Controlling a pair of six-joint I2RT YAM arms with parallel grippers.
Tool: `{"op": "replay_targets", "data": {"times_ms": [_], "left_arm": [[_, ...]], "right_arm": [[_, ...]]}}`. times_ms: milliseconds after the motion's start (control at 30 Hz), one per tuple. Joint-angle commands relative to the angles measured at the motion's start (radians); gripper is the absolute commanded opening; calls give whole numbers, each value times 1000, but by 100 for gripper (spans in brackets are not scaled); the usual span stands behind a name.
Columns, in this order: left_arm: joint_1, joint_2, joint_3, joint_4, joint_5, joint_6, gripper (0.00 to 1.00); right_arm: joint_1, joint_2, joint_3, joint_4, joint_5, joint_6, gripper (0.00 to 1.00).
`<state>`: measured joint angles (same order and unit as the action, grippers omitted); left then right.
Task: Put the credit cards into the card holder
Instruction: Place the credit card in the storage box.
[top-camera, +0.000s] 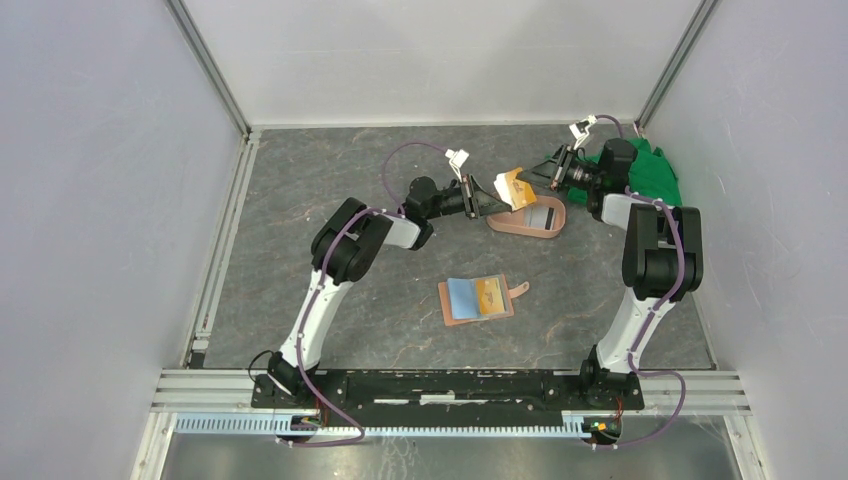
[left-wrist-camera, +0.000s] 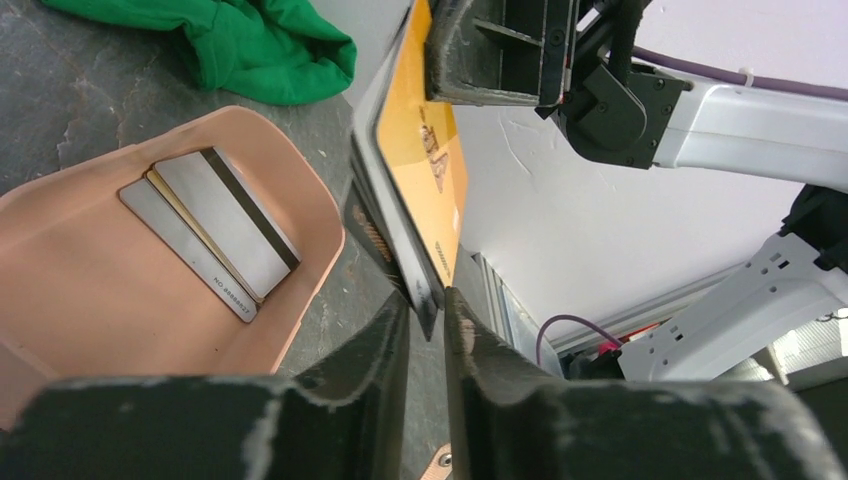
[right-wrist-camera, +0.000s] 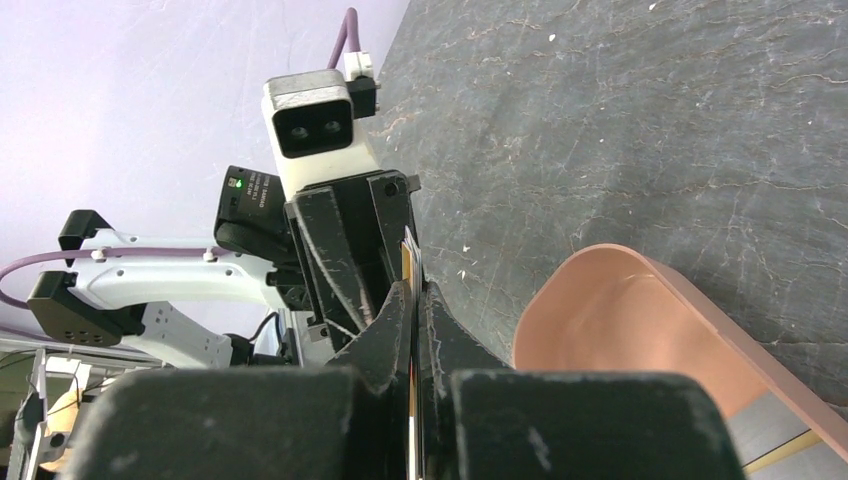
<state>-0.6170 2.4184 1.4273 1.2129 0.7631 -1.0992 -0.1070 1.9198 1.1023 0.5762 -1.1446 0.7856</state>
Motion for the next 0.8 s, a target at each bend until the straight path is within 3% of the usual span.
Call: {"op": "replay_targets", "data": {"times_ms": [0, 200, 367, 467, 767], "left_arm": [[5, 24, 47, 63, 24, -54, 22], [6, 43, 59, 84, 22, -80, 3], [9, 52, 71, 94, 13, -98, 2], [14, 60, 72, 74, 0, -114, 2], [20, 71, 72, -104, -58, -91, 2]], "right_arm": [[-4, -28, -3, 63, -22, 17, 0], [-3, -27, -5, 63, -24, 17, 0], [-3, -17, 0, 20, -22, -28, 0], [-6, -2, 27, -97, -13, -125, 6], [-10, 58, 103, -339, 18, -358, 12]]}}
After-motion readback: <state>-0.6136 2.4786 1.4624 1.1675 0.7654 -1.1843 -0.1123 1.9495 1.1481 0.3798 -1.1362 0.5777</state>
